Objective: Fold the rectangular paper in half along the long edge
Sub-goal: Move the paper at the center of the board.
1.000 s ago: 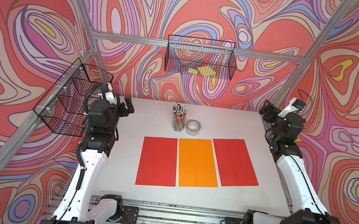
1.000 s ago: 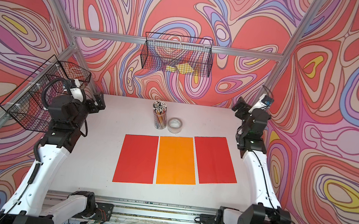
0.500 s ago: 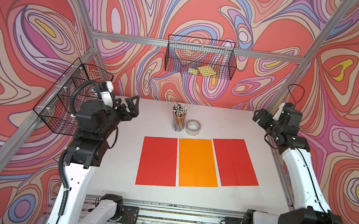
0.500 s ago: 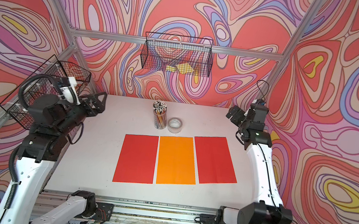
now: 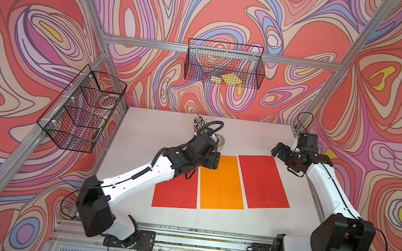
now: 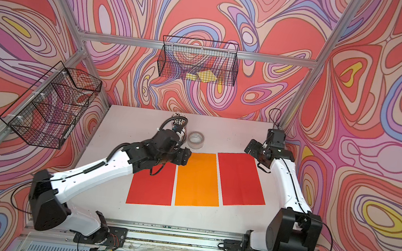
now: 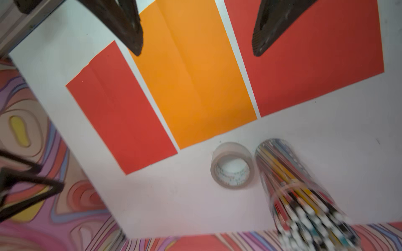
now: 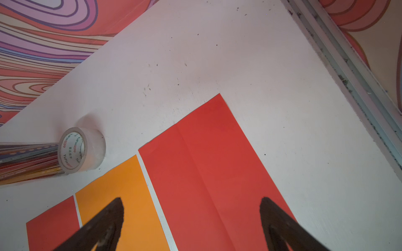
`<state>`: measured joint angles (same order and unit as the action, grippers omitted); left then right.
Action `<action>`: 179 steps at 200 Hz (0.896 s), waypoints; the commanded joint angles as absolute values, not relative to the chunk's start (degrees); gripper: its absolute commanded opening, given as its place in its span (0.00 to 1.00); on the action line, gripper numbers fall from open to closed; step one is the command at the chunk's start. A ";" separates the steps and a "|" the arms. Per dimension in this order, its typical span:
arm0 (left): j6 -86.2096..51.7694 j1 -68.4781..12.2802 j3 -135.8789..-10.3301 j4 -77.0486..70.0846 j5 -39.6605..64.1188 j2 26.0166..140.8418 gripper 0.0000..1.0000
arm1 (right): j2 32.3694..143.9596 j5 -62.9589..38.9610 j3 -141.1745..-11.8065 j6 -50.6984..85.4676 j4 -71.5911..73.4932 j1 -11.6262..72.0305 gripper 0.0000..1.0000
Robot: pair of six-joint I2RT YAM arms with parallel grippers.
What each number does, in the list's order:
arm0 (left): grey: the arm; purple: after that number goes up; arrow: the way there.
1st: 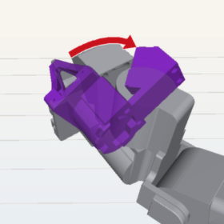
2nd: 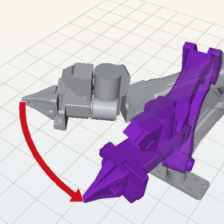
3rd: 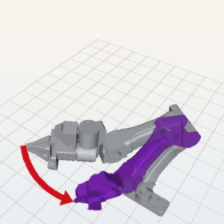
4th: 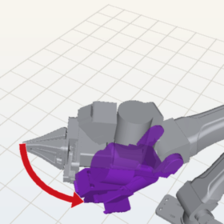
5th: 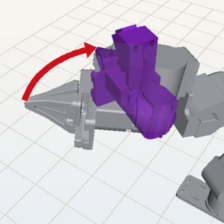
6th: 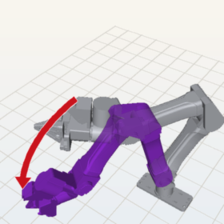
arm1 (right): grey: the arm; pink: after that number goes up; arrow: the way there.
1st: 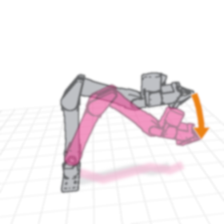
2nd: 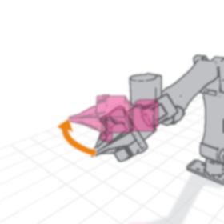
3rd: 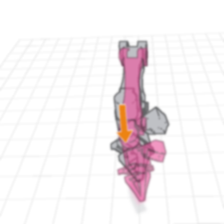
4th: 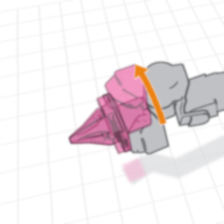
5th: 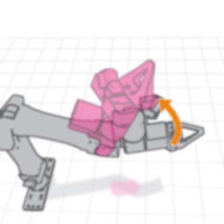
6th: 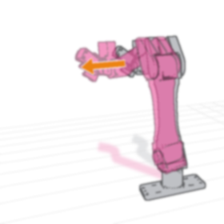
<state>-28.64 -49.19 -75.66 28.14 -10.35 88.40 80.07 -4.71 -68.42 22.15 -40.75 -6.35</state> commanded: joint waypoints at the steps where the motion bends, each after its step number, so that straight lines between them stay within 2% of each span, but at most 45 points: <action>1: -32.16 -50.45 -79.30 33.84 -11.99 93.43 0.75 | 80.92 -4.19 -67.24 20.60 -41.82 -6.43 0.98; 22: -34.27 -50.40 -80.13 34.36 -10.27 98.32 0.71 | 82.65 -5.35 -67.26 20.34 -41.93 -6.43 0.98; 46: -35.39 -50.38 -81.86 34.46 -7.29 102.84 0.63 | 82.71 -6.56 -67.05 20.30 -41.42 -6.42 0.98; 61: -35.77 -50.40 -83.58 34.14 -3.71 106.14 0.43 | 82.70 -7.38 -66.89 20.21 -41.18 -6.42 0.97; 84: -37.53 -50.34 -85.39 33.31 0.29 110.55 0.22 | 82.45 -8.03 -66.68 20.26 -41.35 -6.42 0.97; 128: -38.93 -50.25 -88.80 37.66 -0.07 116.50 0.04 | 80.87 -9.40 -66.01 20.34 -41.22 -6.42 0.97; 179: -40.22 -49.86 -88.14 41.41 -1.35 118.96 0.00 | 80.21 -9.97 -65.83 20.38 -41.57 -6.42 0.97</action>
<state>-38.09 -50.52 -87.55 36.29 -0.45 117.89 81.78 -9.28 -66.41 20.64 -41.19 -6.35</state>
